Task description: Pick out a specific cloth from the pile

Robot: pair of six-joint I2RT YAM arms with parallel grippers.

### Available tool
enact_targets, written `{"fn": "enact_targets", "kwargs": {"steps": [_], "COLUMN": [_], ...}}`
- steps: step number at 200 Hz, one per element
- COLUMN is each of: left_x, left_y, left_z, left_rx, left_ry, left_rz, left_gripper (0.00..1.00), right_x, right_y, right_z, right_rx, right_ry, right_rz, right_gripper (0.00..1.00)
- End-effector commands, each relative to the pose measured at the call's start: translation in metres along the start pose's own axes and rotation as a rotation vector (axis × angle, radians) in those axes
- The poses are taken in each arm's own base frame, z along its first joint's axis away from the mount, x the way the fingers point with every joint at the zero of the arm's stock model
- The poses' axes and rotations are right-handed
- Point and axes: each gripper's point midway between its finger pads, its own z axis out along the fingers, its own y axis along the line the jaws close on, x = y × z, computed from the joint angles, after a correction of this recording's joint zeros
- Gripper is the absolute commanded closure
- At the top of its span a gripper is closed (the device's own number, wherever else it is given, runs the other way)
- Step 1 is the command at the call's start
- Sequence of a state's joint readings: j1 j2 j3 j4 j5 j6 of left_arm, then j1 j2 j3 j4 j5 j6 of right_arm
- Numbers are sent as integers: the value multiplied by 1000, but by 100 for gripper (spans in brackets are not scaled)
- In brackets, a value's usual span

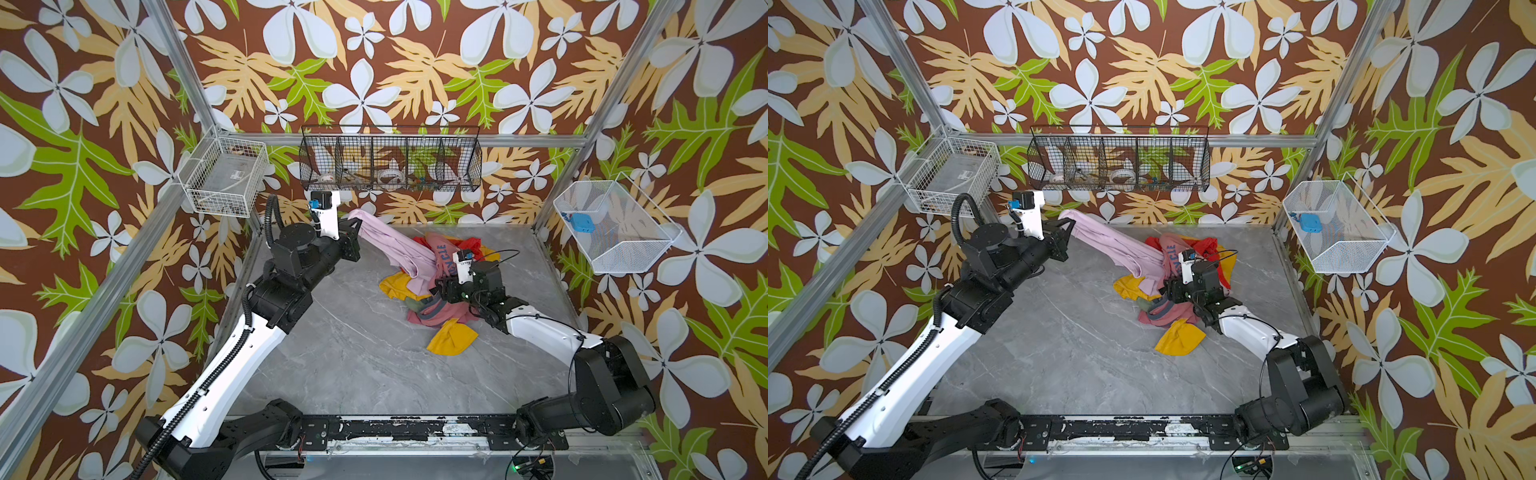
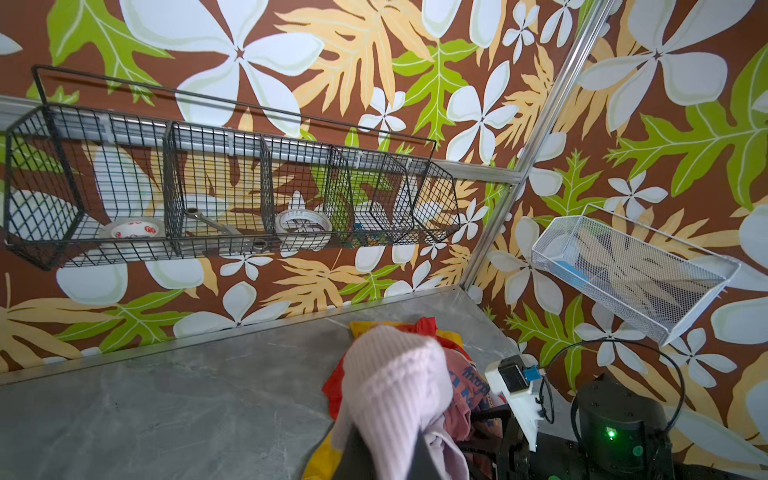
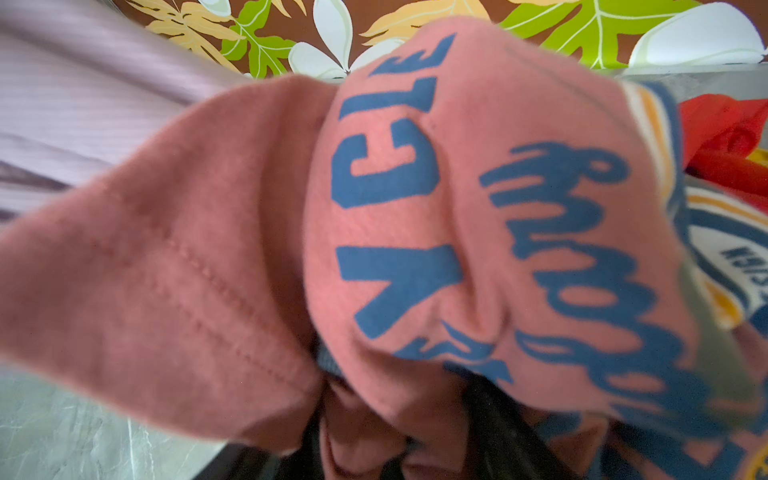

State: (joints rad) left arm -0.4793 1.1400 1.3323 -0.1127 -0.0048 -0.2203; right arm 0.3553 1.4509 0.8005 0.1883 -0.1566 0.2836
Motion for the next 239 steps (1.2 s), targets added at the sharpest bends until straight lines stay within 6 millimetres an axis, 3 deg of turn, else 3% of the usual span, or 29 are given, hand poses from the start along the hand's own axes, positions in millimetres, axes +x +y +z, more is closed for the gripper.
{"fn": "enact_targets", "kwargs": {"steps": [1,122,196,239], "left_x": [-43,-123,-131,-100], "left_y": [6,53,98,114], "left_z": [-13,-75,-103,-88], "left_rx": [-56,-379,-589,-596], "left_ry": [-132,-319,-327,-241], "left_rz": [33,77,101,114], "left_gripper": [100,100,100,100], "right_x": [4,12,14,16], "right_y": [-11,-24,-21,-19], "right_z": [-1,2,-3,-4], "right_rx": [61,126,114,103], "right_ry": [14,47,61,73], "right_rz": [10,13,-2,-6], "right_gripper": [33,27,23,21]}}
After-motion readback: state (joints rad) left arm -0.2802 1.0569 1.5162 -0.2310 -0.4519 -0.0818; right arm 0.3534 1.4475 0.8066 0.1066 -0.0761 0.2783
